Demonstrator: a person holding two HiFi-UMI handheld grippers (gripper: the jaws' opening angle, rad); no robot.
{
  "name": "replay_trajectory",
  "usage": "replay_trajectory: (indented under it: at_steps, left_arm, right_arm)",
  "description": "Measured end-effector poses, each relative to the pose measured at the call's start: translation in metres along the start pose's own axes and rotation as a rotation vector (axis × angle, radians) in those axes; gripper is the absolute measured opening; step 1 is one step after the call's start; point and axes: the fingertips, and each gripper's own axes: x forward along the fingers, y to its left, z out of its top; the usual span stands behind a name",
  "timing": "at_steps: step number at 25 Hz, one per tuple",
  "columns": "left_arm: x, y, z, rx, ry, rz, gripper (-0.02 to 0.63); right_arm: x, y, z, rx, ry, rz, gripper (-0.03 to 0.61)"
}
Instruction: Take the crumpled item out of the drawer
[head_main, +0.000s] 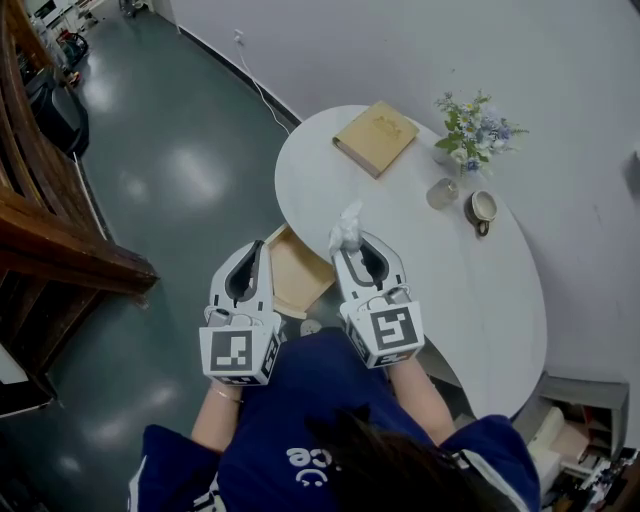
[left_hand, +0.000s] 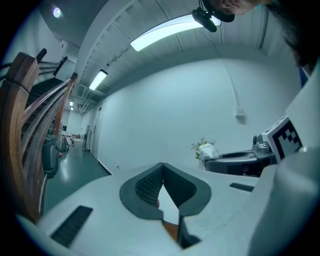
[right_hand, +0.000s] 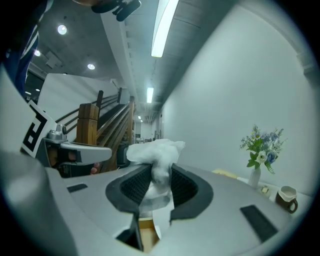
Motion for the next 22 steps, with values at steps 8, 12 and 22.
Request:
replay_trajectory:
  at_steps: [8, 12, 22]
  left_arm:
    - [-0.011, -0.006, 0.027, 0.032, -0.087, -0.003, 0.005]
    - [-0.014, -0.008, 0.028, 0.03, -0.097, -0.001, 0.005]
    - [-0.018, -0.012, 0.028, 0.032, -0.11, 0.016, 0.005]
  right_arm:
    - [-0.014, -0.004, 0.027, 0.032, -0.073, -0.035, 0.12]
    - [-0.019, 0.001, 0.03, 0.022, -0.107, -0.013, 0.116]
    - [-0.022, 0.002, 0.03, 0.0, -0.094, -0.003, 0.114]
